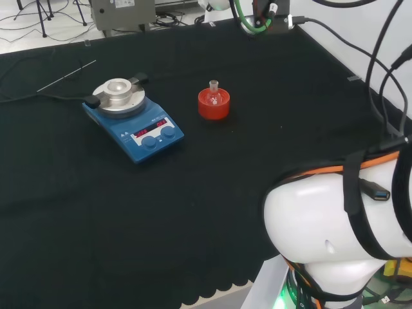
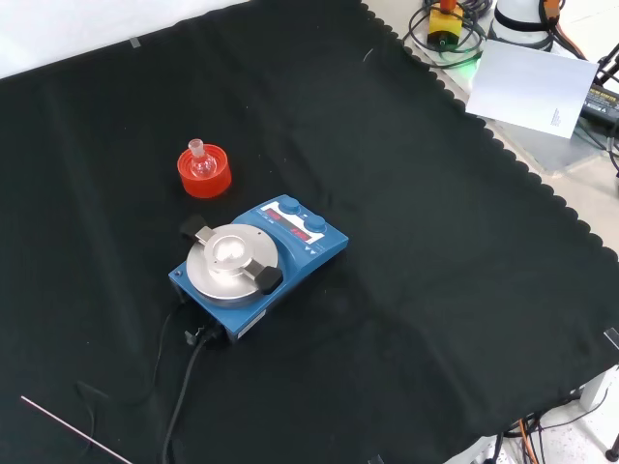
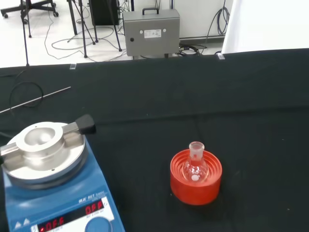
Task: Pick up the round-bottom flask.
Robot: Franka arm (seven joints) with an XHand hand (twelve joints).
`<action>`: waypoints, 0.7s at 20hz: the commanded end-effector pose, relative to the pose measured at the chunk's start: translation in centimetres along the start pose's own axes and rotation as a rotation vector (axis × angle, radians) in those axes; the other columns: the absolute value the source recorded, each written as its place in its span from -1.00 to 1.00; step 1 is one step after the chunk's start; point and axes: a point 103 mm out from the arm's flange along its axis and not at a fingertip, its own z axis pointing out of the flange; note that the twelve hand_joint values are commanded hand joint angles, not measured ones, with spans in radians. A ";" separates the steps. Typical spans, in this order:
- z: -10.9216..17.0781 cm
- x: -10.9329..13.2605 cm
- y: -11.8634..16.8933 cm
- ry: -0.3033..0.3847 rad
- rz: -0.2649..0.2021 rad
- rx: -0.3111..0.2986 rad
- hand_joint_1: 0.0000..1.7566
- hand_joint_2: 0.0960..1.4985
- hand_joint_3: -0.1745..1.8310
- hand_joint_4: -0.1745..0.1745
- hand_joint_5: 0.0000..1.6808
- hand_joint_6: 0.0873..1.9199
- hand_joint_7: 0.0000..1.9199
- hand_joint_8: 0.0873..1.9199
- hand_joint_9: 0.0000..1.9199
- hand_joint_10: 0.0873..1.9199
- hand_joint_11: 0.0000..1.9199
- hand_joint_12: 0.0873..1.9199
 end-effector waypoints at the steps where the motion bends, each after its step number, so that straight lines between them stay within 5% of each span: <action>1: 6.7 -2.7 6.7 0.070 0.038 0.049 -0.22 0.09 -0.34 -0.16 -0.49 -1.00 -0.78 -0.48 -0.63 -0.41 -1.00 0.39; 14: 18.3 -5.4 14.2 0.198 0.085 0.153 -0.20 -0.08 -0.31 -0.14 -0.44 -1.00 -0.78 -0.47 -0.62 -0.40 -0.99 0.40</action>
